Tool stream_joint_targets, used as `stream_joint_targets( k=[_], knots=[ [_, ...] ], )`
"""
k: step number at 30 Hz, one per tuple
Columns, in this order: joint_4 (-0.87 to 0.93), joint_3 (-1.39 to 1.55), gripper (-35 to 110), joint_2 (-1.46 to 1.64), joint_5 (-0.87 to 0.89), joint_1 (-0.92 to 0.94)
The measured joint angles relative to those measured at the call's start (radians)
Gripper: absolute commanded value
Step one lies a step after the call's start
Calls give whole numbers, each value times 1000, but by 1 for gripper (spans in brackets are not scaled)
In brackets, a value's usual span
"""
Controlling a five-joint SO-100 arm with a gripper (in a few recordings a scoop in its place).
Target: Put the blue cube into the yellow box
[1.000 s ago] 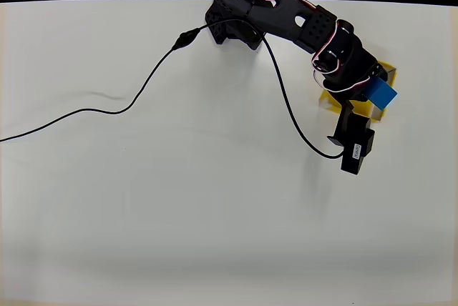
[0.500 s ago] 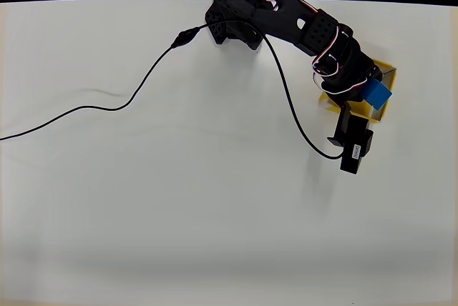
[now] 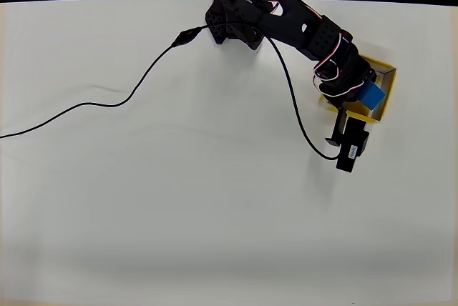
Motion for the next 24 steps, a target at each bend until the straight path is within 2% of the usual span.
stream_joint_targets(
  k=[6,9,18,24],
  knots=[
    [-54,37,38,-29,0,2],
    [-101,58,41,-32,-9,12],
    [-135,58,31,6,-86,37],
    [-28,-78,21,117,-202,37]
  ],
)
